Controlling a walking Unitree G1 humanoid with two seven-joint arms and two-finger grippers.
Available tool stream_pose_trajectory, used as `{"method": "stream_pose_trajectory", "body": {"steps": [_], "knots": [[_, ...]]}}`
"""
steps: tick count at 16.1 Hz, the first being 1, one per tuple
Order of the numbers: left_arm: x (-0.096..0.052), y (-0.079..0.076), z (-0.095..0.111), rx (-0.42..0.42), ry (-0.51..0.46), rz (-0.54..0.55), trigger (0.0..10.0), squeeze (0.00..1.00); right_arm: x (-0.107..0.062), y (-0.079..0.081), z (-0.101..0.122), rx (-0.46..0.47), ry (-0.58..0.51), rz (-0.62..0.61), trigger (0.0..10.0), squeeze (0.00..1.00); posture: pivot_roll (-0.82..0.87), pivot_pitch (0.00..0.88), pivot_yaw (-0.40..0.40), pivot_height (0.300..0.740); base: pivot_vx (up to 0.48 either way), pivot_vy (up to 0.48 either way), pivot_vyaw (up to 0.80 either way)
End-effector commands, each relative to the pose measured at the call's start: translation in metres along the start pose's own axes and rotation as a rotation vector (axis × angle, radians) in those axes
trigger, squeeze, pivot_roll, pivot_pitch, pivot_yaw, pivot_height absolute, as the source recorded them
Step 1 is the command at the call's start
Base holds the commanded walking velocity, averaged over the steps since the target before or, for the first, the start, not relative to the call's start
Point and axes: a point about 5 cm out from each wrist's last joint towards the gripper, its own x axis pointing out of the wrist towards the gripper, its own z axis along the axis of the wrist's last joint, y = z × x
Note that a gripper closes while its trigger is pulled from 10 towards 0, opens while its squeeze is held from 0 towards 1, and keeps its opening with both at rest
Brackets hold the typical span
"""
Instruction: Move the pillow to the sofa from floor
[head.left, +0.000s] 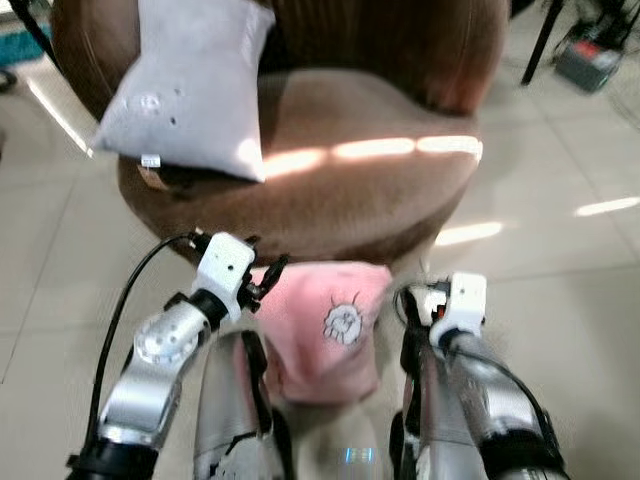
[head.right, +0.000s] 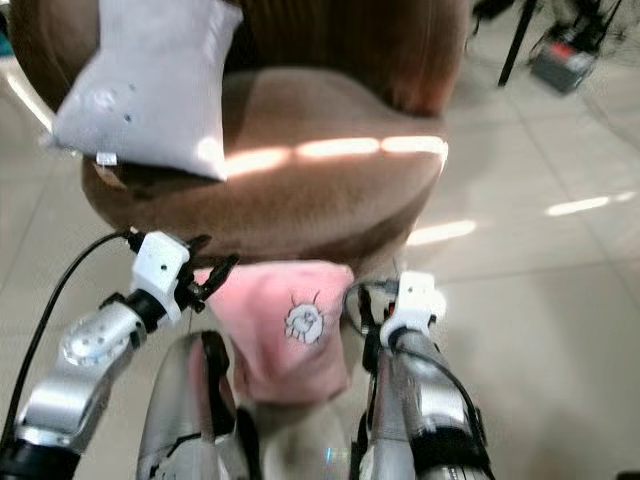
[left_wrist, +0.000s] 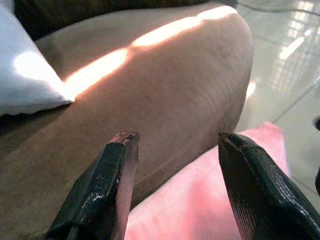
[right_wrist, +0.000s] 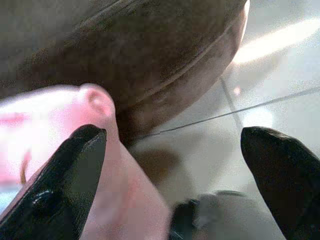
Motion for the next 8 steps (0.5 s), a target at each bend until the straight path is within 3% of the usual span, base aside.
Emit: {"method": "stream_pose_trajectory", "body": {"steps": [1,4,8], "knots": [[0.0,0.002,0.008,0.031,-0.006,-0.037,10.0,0.0,0.003,0.002,-0.002,0.088,-0.001,0.004,10.0,1.0,0.15,0.327,0.109,0.492,0.0,0.0,0.0],[0.001,0.006,0.029,0.011,-0.028,-0.169,10.0,0.0,0.02,0.003,0.011,0.152,-0.006,-0.012,10.0,1.0,0.2,0.362,0.124,0.492,0.0,0.0,0.0],[-0.037,0.005,0.029,-0.038,0.048,-0.313,10.0,0.0,0.028,-0.009,0.018,0.236,-0.024,-0.09,10.0,1.0,0.26,0.371,0.121,0.492,0.0,0.0,0.0]]}}
